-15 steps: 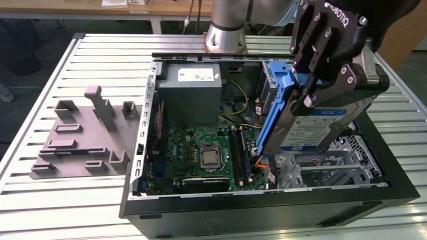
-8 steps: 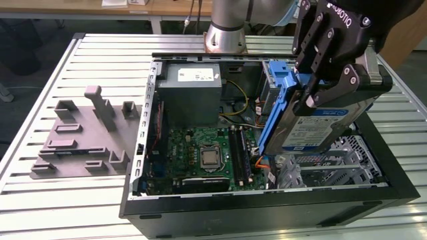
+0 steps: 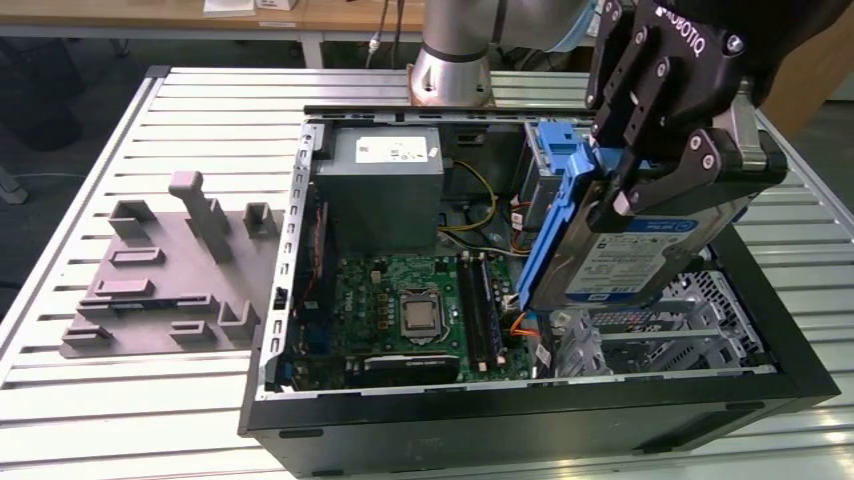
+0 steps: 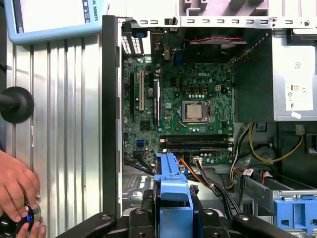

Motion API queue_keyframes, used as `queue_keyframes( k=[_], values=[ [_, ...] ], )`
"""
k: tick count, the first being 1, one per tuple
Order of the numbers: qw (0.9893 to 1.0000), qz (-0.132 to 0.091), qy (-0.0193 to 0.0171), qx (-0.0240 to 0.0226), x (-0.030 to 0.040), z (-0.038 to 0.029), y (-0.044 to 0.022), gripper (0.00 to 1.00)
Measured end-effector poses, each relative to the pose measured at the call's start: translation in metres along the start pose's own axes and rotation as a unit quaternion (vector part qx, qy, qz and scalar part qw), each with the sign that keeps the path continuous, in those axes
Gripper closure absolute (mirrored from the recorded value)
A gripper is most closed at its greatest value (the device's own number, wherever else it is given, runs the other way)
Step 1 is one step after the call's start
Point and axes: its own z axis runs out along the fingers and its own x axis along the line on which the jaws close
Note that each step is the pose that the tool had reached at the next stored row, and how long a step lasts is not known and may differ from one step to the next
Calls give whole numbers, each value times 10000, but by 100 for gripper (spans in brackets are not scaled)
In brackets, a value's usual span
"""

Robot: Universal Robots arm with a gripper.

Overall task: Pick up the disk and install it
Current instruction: 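Insert the disk into the insertion slot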

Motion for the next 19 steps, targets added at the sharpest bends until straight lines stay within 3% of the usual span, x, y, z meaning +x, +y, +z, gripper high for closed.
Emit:
queue_keyframes(
  k=[7, 14, 19],
  values=[
    [10000, 1, 0, 0, -1, 4, -97, 64],
    [10000, 1, 0, 0, -2, 5, -105, 64],
    [10000, 1, -1, 0, -1, 10, -150, 64]
  ],
)
